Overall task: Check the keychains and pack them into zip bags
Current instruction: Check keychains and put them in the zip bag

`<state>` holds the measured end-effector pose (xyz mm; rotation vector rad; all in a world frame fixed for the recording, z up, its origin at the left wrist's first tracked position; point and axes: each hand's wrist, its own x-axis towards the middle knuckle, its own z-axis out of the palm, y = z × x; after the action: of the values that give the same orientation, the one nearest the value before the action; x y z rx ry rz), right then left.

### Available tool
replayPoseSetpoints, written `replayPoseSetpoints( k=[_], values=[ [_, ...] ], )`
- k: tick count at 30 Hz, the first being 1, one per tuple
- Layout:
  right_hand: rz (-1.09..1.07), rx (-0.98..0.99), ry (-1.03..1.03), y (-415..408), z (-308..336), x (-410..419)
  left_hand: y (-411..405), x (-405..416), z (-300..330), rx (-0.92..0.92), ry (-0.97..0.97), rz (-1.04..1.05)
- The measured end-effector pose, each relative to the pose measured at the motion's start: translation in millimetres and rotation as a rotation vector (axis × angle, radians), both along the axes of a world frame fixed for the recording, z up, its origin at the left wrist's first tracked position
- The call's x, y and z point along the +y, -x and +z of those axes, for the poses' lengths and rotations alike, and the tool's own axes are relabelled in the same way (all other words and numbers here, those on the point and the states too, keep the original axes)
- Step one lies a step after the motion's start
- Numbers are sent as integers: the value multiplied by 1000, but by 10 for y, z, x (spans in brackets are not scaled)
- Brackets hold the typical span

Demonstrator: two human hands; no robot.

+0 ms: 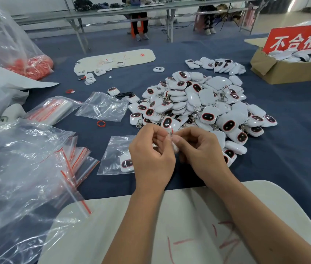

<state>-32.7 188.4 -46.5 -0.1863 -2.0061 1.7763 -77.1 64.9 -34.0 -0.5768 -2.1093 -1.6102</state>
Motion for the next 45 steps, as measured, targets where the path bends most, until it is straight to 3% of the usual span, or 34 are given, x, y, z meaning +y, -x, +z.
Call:
replayPoseSetpoints(
  k=[4,8,10,15,20,23,25,27,31,33,45],
  values=[
    [173,27,107,-46,51,7,20,-15,-4,34,-26,51],
    [451,-33,34,-48,116,-43,-10,-23,-5,111,-53,87],
    [489,-96,-10,-40,132,-75,-43,-11,-2,143,-78,84],
    [282,-63,-203,-50,96,-134,-31,-2,-4,150,-117,147],
    [304,-53,-347,-98,128,-177,-40,5,-1,162,-107,147],
    [-94,15,-384,-85,100,-167,6,22,-25,111,-66,111],
    [-453,19,-551,-81,95,-128,27,51,-64,52,30,28],
    [-652,-44,-727,-83,95,-105,22,85,-104,12,132,-73],
    [-573,-421,-986,-38,85,-134,41,114,-163,-29,275,-173],
    [-503,-498,-1046,-25,83,-145,63,117,-174,-81,322,-164],
    [-570,-356,-909,-52,71,-101,109,55,-130,-241,277,83]
  ],
)
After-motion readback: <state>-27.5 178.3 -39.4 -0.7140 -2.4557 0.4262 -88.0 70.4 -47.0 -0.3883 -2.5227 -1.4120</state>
